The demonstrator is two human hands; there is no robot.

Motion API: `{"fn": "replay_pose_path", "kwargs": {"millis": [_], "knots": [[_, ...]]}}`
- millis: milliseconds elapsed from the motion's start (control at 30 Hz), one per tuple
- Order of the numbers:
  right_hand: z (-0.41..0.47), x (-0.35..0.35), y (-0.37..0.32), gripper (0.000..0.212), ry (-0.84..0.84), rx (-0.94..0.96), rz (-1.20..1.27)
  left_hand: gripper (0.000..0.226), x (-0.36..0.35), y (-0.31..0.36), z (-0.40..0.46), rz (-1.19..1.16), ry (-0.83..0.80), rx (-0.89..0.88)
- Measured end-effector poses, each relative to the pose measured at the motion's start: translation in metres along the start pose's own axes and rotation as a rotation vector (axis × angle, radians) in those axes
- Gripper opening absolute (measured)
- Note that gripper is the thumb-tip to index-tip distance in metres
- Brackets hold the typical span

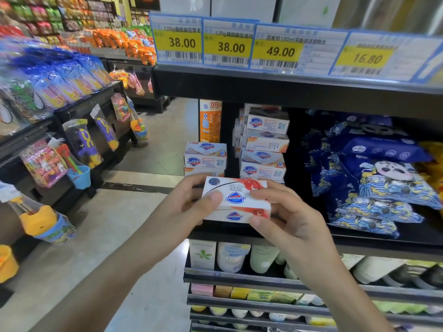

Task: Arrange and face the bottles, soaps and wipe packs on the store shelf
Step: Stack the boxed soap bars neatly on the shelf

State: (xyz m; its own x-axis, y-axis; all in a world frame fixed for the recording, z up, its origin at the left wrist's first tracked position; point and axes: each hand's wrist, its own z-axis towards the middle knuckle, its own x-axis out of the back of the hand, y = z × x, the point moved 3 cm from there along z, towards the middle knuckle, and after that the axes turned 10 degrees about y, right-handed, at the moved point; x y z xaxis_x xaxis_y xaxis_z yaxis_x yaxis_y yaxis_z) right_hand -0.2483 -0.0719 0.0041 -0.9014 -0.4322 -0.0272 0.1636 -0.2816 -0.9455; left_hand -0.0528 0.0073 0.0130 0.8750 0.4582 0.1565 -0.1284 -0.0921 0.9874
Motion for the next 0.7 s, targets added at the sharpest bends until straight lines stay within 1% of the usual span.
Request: {"fn": "replay_pose_path", "kwargs": {"millis": [100,200,300,367,400,433,467,533,567,633,700], "knots": [[0.002,0.001,0.004,0.031,0.014,-0.019,0.031,0.084,0.003,-0.003,-0.003,0.105,0.002,-0.106],[0.002,-0.004,0.005,0.033,0.023,-0.029,0.036,0.082,0.005,-0.004,0.0,0.12,0.064,-0.122],[0.002,-0.008,0.008,0.047,0.039,-0.034,-0.029,0.079,0.007,-0.004,0.004,0.101,0.106,-0.094],[0.002,-0.005,0.014,0.058,0.058,-0.034,-0.152,0.085,0.009,-0.003,0.008,0.093,0.149,-0.093],[0.002,-0.003,0.017,0.058,0.071,-0.03,-0.229,0.088,0.012,-0.002,0.012,0.097,0.178,-0.095],[0.002,0.0,0.02,0.051,0.086,-0.016,-0.313,0.088,0.015,0.0,0.016,0.109,0.208,-0.099],[0.002,0.003,0.024,0.04,0.095,0.016,-0.404,0.086,0.019,0.004,0.02,0.123,0.234,-0.112],[0.001,0.004,0.03,0.024,0.048,0.107,-0.593,0.082,0.027,0.012,0.031,0.155,0.286,-0.15],[0.0,0.001,0.034,0.02,0.003,0.152,-0.672,0.082,0.03,0.016,0.037,0.175,0.309,-0.172],[-0.003,-0.005,0.043,0.019,-0.076,0.218,-0.797,0.085,0.036,0.019,0.05,0.216,0.338,-0.209],[-0.004,-0.008,0.05,0.021,-0.099,0.257,-0.86,0.085,0.041,0.019,0.064,0.247,0.366,-0.236]]}}
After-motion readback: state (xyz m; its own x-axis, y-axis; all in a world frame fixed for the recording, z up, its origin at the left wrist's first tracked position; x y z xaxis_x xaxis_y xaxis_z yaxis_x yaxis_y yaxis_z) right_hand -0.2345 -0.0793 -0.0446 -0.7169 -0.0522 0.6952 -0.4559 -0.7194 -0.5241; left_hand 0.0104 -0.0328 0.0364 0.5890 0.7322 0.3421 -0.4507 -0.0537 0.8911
